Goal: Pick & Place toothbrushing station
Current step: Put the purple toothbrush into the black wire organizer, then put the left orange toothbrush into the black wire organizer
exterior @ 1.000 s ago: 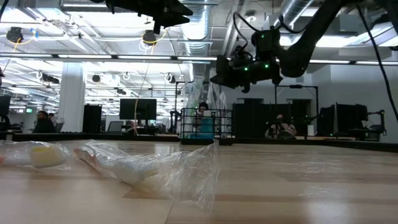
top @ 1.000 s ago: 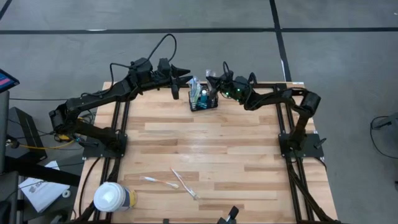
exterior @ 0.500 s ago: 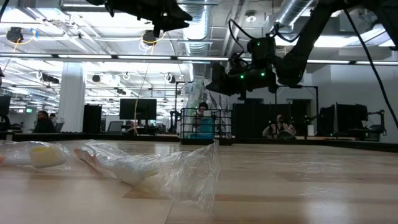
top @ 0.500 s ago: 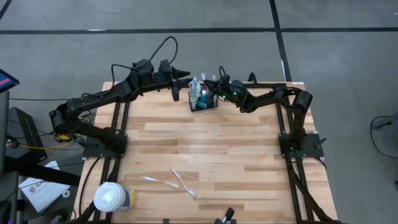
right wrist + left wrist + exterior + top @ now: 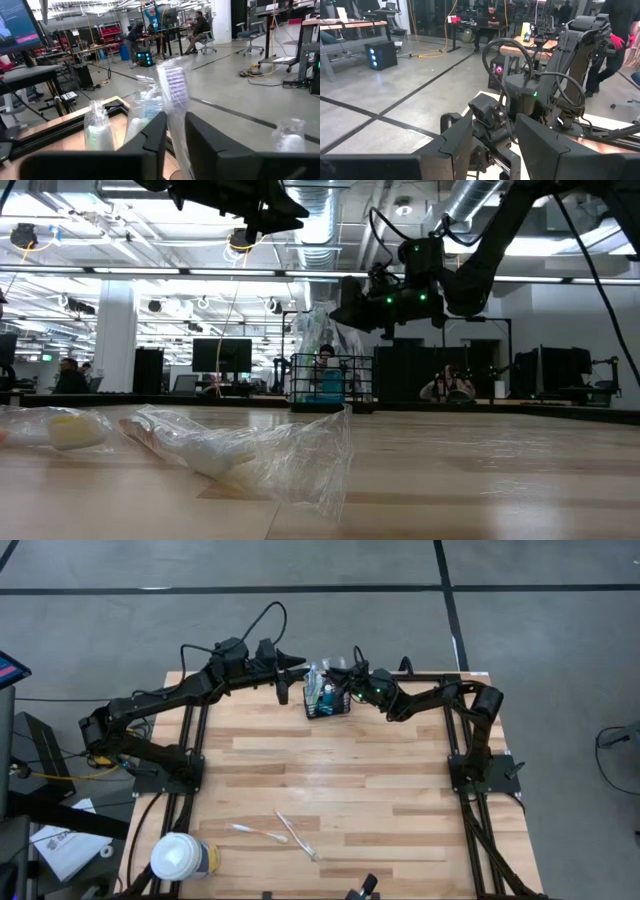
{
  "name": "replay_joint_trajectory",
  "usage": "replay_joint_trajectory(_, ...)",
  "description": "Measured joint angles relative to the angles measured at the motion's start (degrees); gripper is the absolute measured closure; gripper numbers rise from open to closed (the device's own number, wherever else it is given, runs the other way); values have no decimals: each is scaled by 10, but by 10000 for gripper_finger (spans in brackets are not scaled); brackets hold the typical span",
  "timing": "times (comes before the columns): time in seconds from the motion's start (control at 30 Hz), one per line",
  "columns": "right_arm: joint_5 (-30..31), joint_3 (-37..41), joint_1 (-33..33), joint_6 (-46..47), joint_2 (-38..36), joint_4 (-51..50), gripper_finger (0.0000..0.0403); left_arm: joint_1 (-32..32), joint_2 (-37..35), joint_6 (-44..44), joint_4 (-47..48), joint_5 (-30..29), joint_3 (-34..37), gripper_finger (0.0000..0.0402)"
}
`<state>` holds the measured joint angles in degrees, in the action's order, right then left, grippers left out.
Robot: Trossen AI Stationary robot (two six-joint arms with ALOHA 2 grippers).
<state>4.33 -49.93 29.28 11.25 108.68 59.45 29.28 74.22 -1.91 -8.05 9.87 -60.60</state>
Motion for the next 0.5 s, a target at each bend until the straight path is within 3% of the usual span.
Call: replay_joint_trajectory(0.5,0,0,1,8,-64,-26,228,0,0,0,0,0,0,257)
